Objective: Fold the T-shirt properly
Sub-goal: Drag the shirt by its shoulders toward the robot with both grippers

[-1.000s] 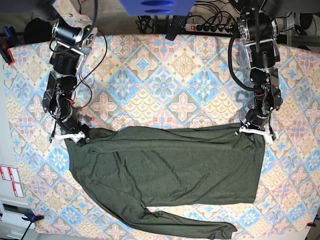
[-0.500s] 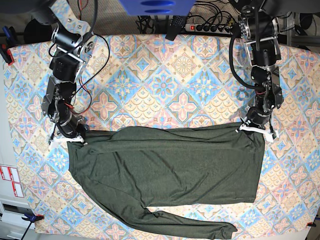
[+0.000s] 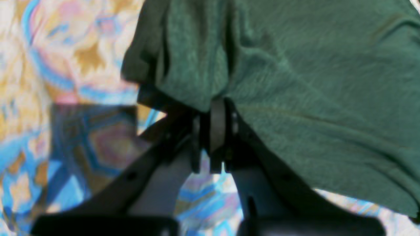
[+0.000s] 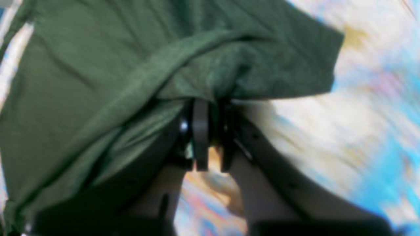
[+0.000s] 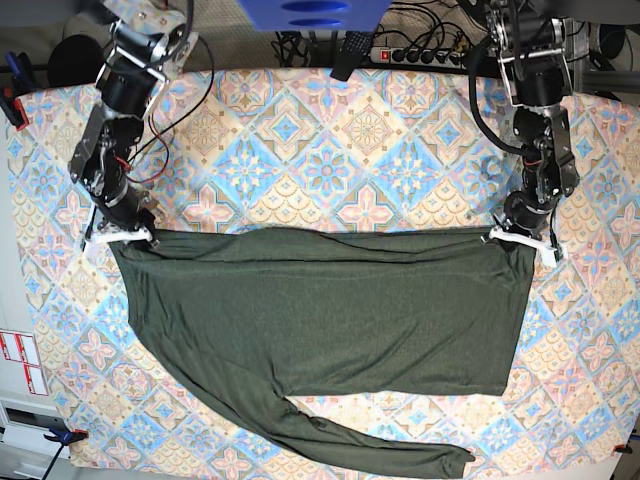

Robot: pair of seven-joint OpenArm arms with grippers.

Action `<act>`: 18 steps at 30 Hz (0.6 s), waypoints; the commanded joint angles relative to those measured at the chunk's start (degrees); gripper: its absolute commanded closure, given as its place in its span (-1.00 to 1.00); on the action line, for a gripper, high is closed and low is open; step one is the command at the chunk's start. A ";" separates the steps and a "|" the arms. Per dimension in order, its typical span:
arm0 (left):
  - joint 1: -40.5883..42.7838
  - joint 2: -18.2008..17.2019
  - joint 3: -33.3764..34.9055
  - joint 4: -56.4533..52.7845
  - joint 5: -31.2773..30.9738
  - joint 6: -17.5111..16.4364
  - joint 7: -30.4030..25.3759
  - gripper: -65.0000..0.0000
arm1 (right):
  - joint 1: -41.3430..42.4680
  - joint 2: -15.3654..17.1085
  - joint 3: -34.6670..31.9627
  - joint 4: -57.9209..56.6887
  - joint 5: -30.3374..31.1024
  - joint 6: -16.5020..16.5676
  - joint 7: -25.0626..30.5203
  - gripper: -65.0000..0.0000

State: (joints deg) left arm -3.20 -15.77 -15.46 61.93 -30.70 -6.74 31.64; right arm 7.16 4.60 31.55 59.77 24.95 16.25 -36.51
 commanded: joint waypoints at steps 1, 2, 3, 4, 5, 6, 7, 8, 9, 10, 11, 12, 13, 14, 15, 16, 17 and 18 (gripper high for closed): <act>0.08 -1.86 -0.32 1.76 0.41 0.46 -0.74 1.00 | 0.27 0.98 0.32 2.34 0.50 -0.12 1.92 0.89; 1.14 -2.03 -0.32 2.38 0.32 0.46 -0.74 1.00 | -0.78 0.98 0.32 3.22 0.50 -0.12 1.92 0.89; 2.02 -2.12 -0.32 3.43 0.32 0.46 -0.74 1.00 | -1.75 0.98 0.32 4.01 0.50 -0.12 1.92 0.89; 2.81 -2.21 -0.32 4.22 0.32 0.46 -0.74 1.00 | -2.45 0.98 0.32 4.72 0.50 -0.12 1.92 0.89; 3.77 -2.30 -0.32 5.19 0.32 0.46 -0.74 1.00 | -3.07 0.98 0.32 5.42 0.50 -0.03 1.92 0.89; 4.74 -2.30 -0.32 6.16 0.32 0.46 -0.74 1.00 | -3.86 0.98 0.23 6.21 0.50 -0.03 1.92 0.89; 5.80 -2.30 -0.32 7.04 0.32 0.46 -0.65 1.00 | -4.65 0.98 0.14 7.00 0.50 -0.03 1.92 0.89; 6.76 -2.30 -0.32 7.91 0.32 0.46 -0.65 1.00 | -5.53 0.98 0.14 7.97 0.50 -0.03 1.92 0.89; 7.82 -2.30 -0.32 8.97 0.32 0.46 -0.47 1.00 | -6.41 0.98 0.14 8.94 0.50 -0.03 1.92 0.89; 8.96 -2.30 -0.32 9.85 0.32 0.46 -0.47 1.00 | -7.03 0.98 0.14 9.73 0.50 -0.03 1.92 0.89; 10.02 -2.30 -0.32 10.73 0.32 0.46 -0.47 1.00 | -7.73 0.98 0.14 10.34 0.50 -0.03 1.92 0.89; 11.16 -2.30 -0.32 11.69 0.32 0.46 -0.47 1.00 | -8.78 0.98 0.05 10.69 0.50 -0.03 1.92 0.89; 12.30 -2.21 -0.32 12.75 0.32 0.46 -0.47 1.00 | -9.75 0.98 0.05 11.05 0.50 -0.03 1.92 0.89; 13.53 -2.21 -0.32 13.72 0.32 0.46 -0.47 1.00 | -10.63 0.98 0.05 11.40 0.50 -0.03 1.92 0.89; 14.50 -2.21 -0.32 14.42 0.32 0.46 -0.47 1.00 | -11.42 0.98 0.05 11.57 0.50 -0.03 1.92 0.89; 15.38 -2.12 -0.32 15.12 0.32 0.46 -0.47 1.00 | -12.13 0.98 0.05 11.84 0.50 -0.03 1.92 0.89; 16.17 -2.12 -0.40 15.65 0.32 0.46 -0.47 1.00 | -12.83 0.98 0.05 12.19 0.50 -0.03 1.83 0.89; 16.87 -2.12 -0.40 16.00 0.32 0.46 -0.47 1.00 | -13.27 0.89 0.05 12.63 0.50 -0.03 1.39 0.89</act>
State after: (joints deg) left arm 13.85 -16.84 -15.44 77.08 -31.05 -7.35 32.29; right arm -6.63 4.45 31.22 71.40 25.80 17.17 -36.18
